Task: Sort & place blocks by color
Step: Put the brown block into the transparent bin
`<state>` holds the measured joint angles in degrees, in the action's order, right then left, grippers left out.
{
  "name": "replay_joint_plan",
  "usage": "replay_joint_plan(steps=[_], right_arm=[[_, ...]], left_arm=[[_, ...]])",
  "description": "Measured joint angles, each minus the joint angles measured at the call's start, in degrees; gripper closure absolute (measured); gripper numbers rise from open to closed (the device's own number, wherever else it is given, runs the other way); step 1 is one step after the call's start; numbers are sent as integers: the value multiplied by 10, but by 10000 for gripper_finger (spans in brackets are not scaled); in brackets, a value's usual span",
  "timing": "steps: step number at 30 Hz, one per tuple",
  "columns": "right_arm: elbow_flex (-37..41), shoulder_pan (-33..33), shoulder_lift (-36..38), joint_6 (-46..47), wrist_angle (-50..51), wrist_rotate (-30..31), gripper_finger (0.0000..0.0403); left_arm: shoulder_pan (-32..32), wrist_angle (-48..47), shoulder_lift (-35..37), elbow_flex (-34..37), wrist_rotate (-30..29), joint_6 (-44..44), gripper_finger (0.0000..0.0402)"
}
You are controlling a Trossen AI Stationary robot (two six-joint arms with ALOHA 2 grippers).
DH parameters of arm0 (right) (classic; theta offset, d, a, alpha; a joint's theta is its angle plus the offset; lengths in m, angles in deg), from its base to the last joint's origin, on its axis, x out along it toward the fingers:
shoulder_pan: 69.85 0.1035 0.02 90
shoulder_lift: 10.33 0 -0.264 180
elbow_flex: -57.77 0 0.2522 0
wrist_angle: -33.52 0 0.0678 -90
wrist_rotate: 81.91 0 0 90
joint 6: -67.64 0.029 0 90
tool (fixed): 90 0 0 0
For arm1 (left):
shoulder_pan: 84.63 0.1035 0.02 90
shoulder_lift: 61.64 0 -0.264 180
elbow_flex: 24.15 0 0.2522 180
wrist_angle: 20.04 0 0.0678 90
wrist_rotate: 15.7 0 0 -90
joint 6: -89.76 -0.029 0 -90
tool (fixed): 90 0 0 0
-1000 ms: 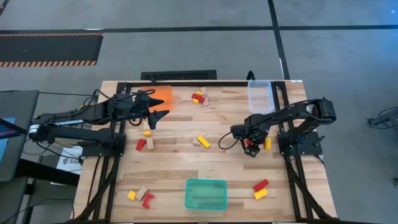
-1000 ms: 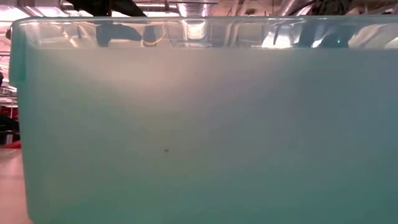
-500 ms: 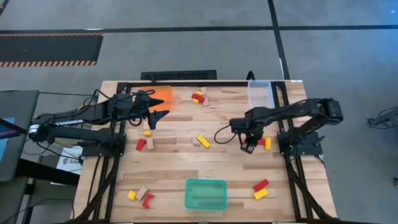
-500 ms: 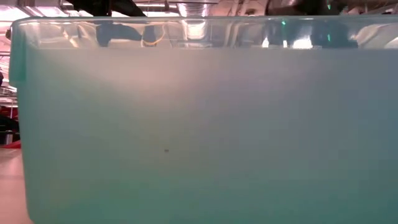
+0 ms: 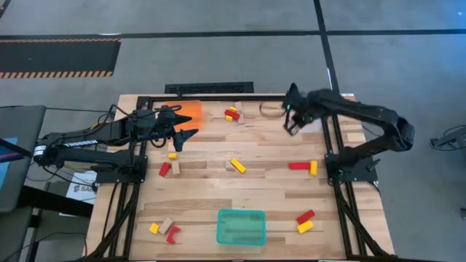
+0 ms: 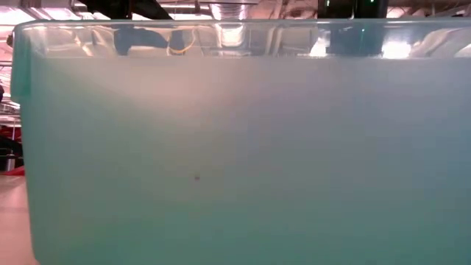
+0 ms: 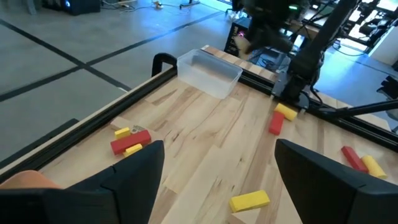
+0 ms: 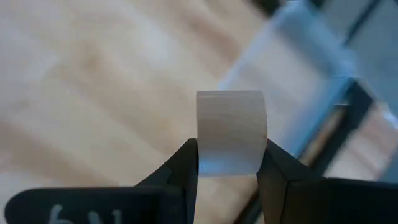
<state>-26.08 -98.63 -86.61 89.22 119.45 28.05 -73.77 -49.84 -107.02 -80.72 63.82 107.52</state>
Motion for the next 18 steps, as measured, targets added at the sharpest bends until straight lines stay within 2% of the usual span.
replay_joint_plan(steps=[4,9,18], right_arm=[[1,-107,-29,-60,-39,0,280],[1,-199,-82,-114,-93,-28,279],[1,-266,-180,-165,-103,-51,279]], left_arm=[[0,0,0,0,0,0,117],[0,0,0,0,0,0,132],[0,0,0,0,-10,-1,158]])
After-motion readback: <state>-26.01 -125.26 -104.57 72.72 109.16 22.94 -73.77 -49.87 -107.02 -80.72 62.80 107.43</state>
